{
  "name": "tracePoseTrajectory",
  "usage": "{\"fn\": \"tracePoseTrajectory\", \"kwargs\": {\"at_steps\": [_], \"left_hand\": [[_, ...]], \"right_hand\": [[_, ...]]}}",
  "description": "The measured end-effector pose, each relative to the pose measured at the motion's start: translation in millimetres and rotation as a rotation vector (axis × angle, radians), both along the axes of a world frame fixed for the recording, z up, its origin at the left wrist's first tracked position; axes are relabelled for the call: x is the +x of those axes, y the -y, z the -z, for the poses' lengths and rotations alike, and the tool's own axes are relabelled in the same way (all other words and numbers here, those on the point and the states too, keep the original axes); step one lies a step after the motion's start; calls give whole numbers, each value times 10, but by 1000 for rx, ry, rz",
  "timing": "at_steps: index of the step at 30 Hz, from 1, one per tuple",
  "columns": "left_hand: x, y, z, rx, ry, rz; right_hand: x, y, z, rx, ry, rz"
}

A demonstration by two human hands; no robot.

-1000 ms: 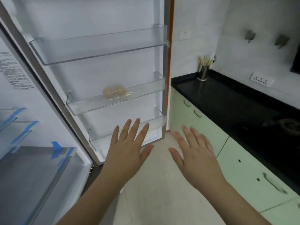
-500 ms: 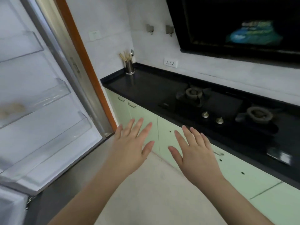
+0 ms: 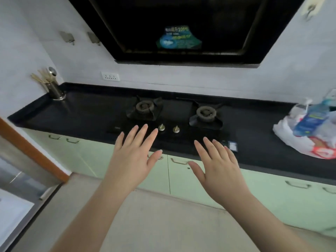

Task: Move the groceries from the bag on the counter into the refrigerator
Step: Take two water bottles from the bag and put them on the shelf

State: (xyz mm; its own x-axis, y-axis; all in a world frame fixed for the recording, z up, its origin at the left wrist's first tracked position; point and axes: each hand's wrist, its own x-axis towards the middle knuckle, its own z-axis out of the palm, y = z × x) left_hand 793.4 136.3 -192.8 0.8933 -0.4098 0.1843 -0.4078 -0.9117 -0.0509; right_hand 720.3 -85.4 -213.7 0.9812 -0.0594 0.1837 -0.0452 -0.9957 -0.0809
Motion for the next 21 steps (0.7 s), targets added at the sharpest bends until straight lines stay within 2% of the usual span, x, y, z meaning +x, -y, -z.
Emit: {"fn": "tracePoseTrajectory", "kwargs": {"at_steps": [12,21], "left_hand": [[554,1283,20,-62,-39,492],[329,2497,3,-50,-70,787]], "right_hand": [[-121,716,-90,-22,87,389],[-687,1496,-99,-18,68,685]]}}
